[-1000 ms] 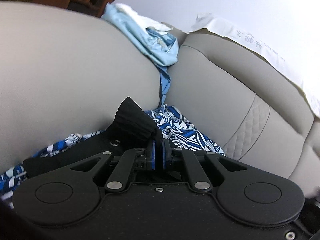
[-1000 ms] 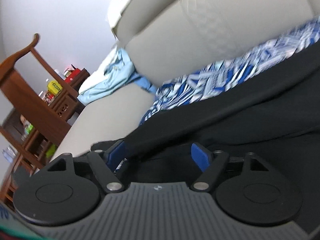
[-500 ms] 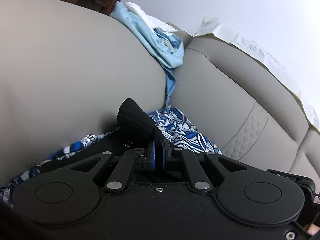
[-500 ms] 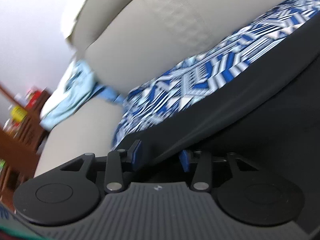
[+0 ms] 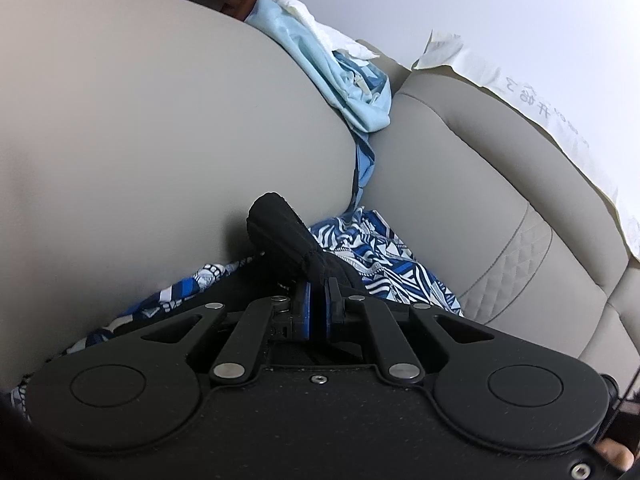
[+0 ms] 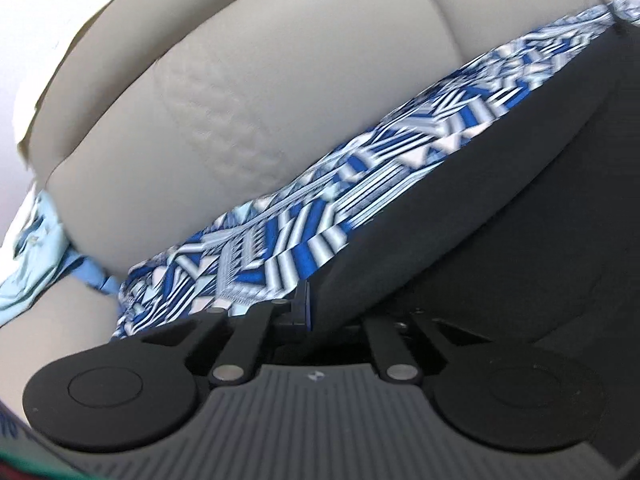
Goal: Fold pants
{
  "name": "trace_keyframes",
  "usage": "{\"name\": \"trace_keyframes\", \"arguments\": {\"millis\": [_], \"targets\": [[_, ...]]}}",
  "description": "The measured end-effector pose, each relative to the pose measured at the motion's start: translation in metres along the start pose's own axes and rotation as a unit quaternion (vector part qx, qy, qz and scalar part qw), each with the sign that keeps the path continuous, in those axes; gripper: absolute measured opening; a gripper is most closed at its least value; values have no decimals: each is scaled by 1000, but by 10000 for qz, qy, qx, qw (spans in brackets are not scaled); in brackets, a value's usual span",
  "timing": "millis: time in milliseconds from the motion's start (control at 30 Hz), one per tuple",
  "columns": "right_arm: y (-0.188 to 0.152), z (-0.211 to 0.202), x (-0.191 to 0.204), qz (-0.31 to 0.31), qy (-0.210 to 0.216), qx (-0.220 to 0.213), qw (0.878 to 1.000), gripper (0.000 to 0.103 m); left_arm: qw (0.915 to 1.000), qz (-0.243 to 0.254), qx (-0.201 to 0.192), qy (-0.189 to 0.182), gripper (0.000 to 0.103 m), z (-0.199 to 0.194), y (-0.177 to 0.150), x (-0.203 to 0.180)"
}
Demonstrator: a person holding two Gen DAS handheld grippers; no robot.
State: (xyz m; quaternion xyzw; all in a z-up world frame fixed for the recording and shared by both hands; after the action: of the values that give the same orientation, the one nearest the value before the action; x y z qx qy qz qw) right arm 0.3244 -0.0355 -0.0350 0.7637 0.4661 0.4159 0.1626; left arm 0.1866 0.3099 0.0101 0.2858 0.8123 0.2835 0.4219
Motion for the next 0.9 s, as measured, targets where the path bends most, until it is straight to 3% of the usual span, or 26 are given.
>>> {"name": "trace_keyframes", "arguments": {"millis": [167, 400, 500, 633, 800, 867, 900], "targets": [[-15, -48, -13, -352, 67, -302, 9989, 7, 9999, 92, 45, 36, 7, -16, -11, 6], [-73, -118, -48, -791, 65, -507, 9956, 7, 9948, 929, 188, 366, 7, -50, -60, 33], [-94, -131, -65, -931, -106, -548, 9941, 7, 9941, 855, 141, 657, 2, -58, -67, 52], [-105, -142, -68, -1362, -160, -730, 9879, 7, 9976, 459, 69, 506, 2, -63, -62, 62], [-107, -141, -67, -1450, -103, -726, 9867, 7, 9994, 318, -26, -149, 20, -74, -61, 48], [-107, -140, -66, -1491, -98, -727, 9861, 7, 9993, 319, -44, -188, 35, -72, -61, 43], [-107, -139, -65, -1527, -96, -722, 9856, 7, 9994, 327, -92, -103, 36, -71, -59, 44]]}}
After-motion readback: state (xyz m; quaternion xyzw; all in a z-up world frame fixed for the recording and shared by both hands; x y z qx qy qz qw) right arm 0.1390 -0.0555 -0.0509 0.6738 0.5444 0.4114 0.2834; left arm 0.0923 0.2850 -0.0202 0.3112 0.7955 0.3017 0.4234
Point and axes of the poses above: each gripper's, at about its wrist camera, not at the fingertips, and z roughly the way its jaws point, x to its left, y to its top, the point moved 10 cm from there along z, roughly the way its jaws point, and after that the axes turned 2 degrees about y, right-handed, at the moved point
